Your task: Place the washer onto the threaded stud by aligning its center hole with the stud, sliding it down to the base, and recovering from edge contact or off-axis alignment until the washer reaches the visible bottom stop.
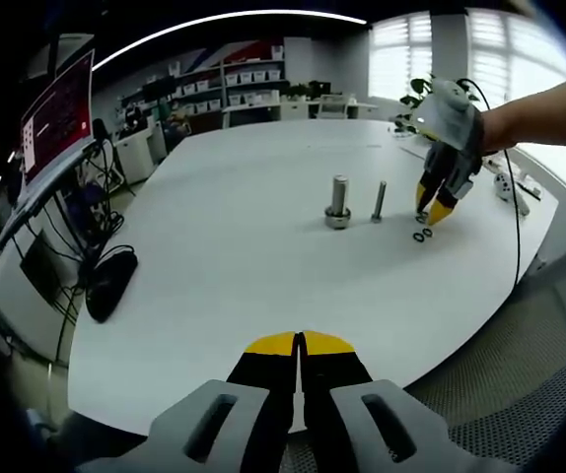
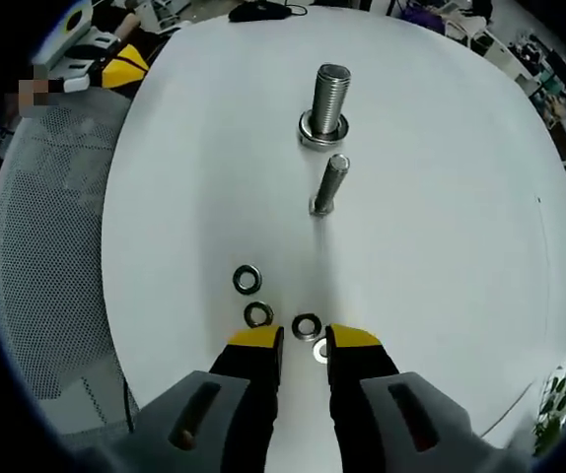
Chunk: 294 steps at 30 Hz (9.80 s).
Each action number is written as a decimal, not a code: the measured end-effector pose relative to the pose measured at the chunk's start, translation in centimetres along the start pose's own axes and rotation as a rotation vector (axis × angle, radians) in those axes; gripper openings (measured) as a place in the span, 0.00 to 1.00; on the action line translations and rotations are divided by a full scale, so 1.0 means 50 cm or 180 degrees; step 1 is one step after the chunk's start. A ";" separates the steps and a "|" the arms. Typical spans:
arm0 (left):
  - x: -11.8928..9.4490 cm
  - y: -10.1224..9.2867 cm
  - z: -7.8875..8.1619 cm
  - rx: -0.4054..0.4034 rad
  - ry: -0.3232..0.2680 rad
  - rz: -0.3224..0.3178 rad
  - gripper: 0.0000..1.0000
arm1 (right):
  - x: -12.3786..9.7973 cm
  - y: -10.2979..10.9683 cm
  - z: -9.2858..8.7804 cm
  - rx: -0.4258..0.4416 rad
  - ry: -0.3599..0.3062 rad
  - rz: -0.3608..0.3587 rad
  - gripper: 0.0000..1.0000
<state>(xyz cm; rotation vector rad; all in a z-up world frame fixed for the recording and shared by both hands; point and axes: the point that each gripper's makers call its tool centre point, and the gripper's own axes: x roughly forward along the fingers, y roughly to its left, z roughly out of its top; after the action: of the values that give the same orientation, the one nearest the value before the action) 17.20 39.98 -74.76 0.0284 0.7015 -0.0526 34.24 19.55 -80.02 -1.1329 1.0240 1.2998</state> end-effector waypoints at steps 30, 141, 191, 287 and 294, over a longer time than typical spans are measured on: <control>0.000 0.001 -0.002 -0.0005 0.0020 0.0012 0.00 | 0.001 0.015 0.002 -0.0499 0.0126 0.0062 0.16; 0.005 0.005 -0.008 -0.0007 -0.0002 -0.0016 0.00 | 0.020 -0.034 0.149 -0.0526 0.0041 0.0020 0.18; 0.004 0.005 -0.009 0.0009 0.0005 -0.0010 0.00 | 0.003 0.060 0.015 -0.0809 0.0112 0.0168 0.19; 0.003 0.007 -0.005 -0.0017 -0.0042 0.0006 0.00 | -0.050 -0.044 0.163 0.0333 -0.0637 -0.0340 0.14; 0.004 0.007 -0.006 -0.0021 -0.0038 0.0004 0.00 | -0.011 -0.044 0.153 0.0298 -0.0536 -0.0297 0.14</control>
<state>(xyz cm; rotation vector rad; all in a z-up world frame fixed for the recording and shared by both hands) 17.18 40.34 -75.11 0.0222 0.6898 -0.0493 35.96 27.06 -78.02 -0.9717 0.8882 1.2377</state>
